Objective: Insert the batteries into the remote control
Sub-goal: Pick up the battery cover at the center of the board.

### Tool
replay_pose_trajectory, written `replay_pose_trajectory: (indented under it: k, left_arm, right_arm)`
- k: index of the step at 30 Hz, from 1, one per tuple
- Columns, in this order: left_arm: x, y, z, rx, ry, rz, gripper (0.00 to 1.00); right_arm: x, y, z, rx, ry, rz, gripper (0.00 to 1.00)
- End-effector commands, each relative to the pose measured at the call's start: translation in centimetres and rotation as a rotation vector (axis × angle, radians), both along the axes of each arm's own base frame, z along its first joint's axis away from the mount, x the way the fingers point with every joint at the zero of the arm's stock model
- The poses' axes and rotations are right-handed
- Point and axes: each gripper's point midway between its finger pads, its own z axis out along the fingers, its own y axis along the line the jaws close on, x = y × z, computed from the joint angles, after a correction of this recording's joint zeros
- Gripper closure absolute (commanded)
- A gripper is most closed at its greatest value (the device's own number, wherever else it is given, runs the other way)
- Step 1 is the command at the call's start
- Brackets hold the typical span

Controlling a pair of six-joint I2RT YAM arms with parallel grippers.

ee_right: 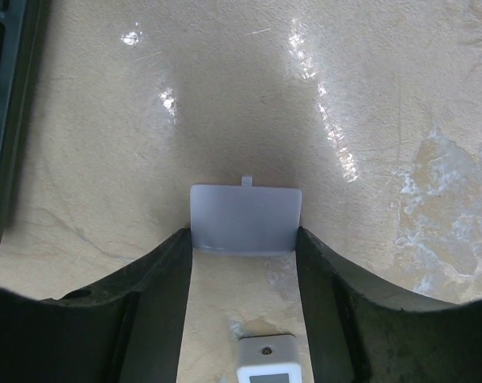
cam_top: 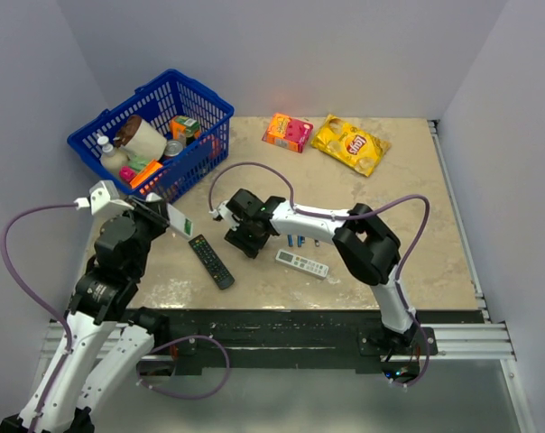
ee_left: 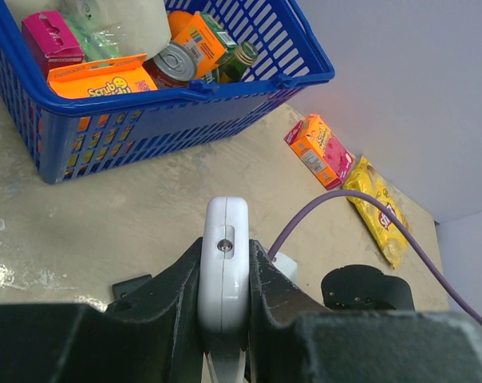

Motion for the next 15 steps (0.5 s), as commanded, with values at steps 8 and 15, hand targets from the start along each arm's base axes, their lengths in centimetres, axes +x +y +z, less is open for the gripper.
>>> replay_pose_trajectory:
  k: [8, 15]
  left_arm:
    - [1.7, -1.5, -1.2, -0.114, -0.115, -0.031, 1.00]
    - [2.1, -3.9, -2.4, -0.211, -0.272, -0.153, 1.00]
  right_arm:
    - [-2.0, -2.3, 1.0, -0.007, 0.044, 0.013, 0.55]
    - [-2.4, -3.0, 5.5, 0.067, 0.013, 0.006, 0.56]
